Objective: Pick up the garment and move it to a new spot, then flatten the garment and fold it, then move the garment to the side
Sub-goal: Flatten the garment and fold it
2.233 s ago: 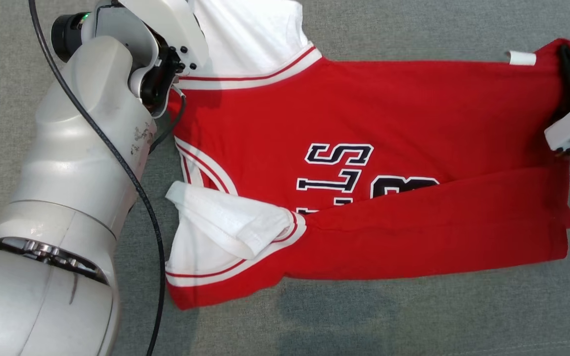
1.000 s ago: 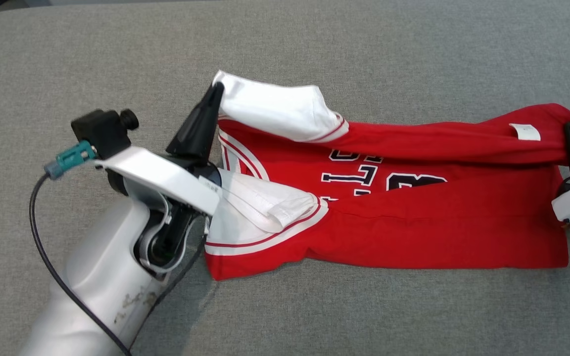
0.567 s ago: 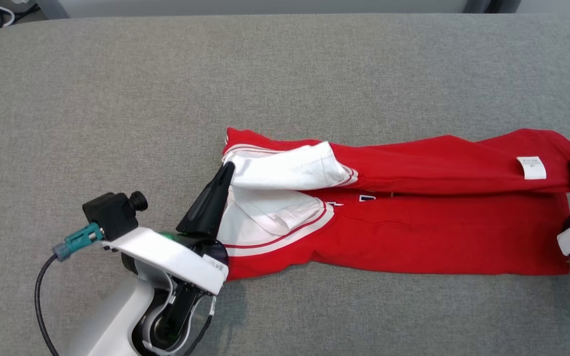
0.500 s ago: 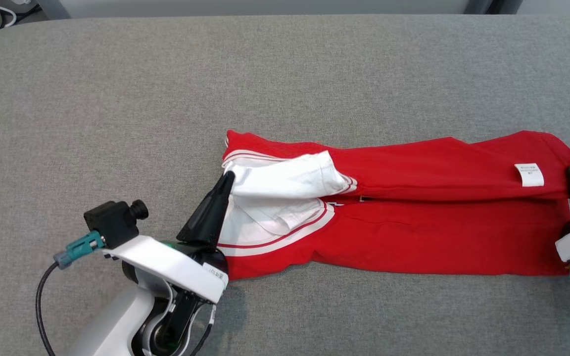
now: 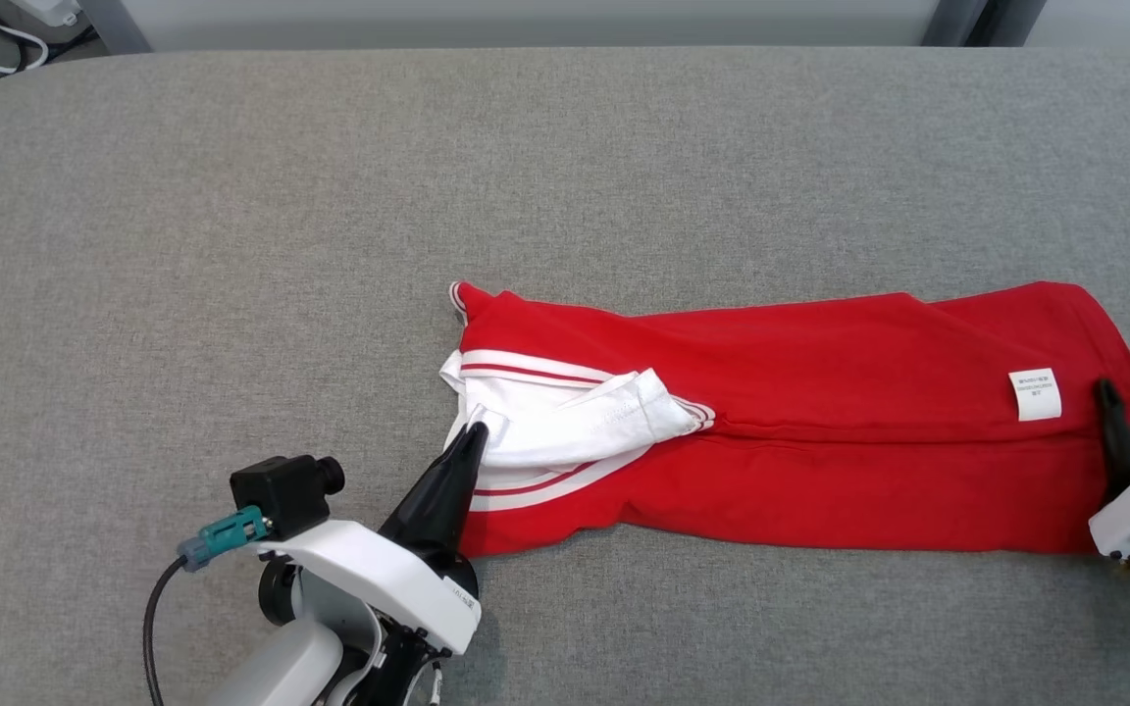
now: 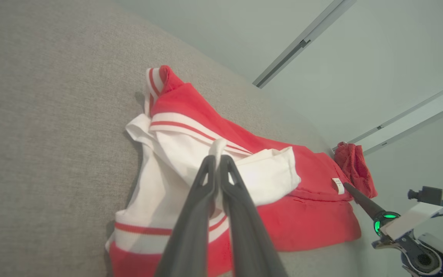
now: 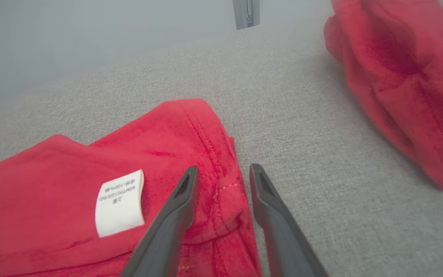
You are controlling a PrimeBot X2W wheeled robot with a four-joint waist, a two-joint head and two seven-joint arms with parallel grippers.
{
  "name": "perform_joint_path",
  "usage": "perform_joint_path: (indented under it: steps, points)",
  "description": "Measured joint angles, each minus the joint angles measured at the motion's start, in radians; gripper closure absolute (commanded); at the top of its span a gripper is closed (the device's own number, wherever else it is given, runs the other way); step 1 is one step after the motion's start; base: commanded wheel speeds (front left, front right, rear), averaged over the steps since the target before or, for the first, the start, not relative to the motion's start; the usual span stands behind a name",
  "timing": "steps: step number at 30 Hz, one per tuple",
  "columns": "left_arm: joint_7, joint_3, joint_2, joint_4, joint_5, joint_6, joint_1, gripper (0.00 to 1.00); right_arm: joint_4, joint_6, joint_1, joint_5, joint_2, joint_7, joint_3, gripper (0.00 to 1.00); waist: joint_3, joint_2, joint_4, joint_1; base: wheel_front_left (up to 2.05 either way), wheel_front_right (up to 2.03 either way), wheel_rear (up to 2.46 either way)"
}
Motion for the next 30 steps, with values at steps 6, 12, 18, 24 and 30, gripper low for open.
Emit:
perform_joint_path:
  steps: [6, 12, 18, 24, 30]
  points:
    - [-0.024, -0.012, -0.003, 0.06, 0.082, 0.086, -0.002, 0.0, -0.015, 0.0, 0.0, -0.066, 0.012, -0.011, -0.034, 0.0, -0.031, 0.0, -0.007, 0.0001, 0.0, 0.0, 0.0]
    - [-0.073, 0.052, -0.013, 0.085, 0.199, 0.183, -0.003, 0.0, -0.209, 0.0, 0.036, -0.228, 0.076, -0.012, -0.146, 0.0, -0.084, 0.0, -0.016, 0.0, 0.0, 0.0, 0.0]
    - [-0.074, 0.181, -0.067, 0.072, 0.42, 0.245, 0.012, 0.0, -0.353, 0.0, 0.15, -0.37, 0.185, -0.012, -0.188, 0.0, -0.149, 0.0, -0.023, 0.0, 0.0, 0.0, 0.0]
    - [-0.077, 0.29, -0.148, 0.025, 0.641, 0.187, 0.13, 0.0, -0.45, 0.0, 0.256, -0.476, 0.253, -0.012, -0.193, 0.0, -0.223, 0.0, -0.029, 0.0, 0.0, 0.0, 0.0]
    - [-0.077, 0.39, -0.215, -0.033, 0.767, 0.113, 0.239, 0.0, -0.515, 0.0, 0.338, -0.512, 0.286, -0.012, -0.193, 0.0, -0.267, 0.0, -0.043, 0.0, 0.0, 0.0, 0.0]
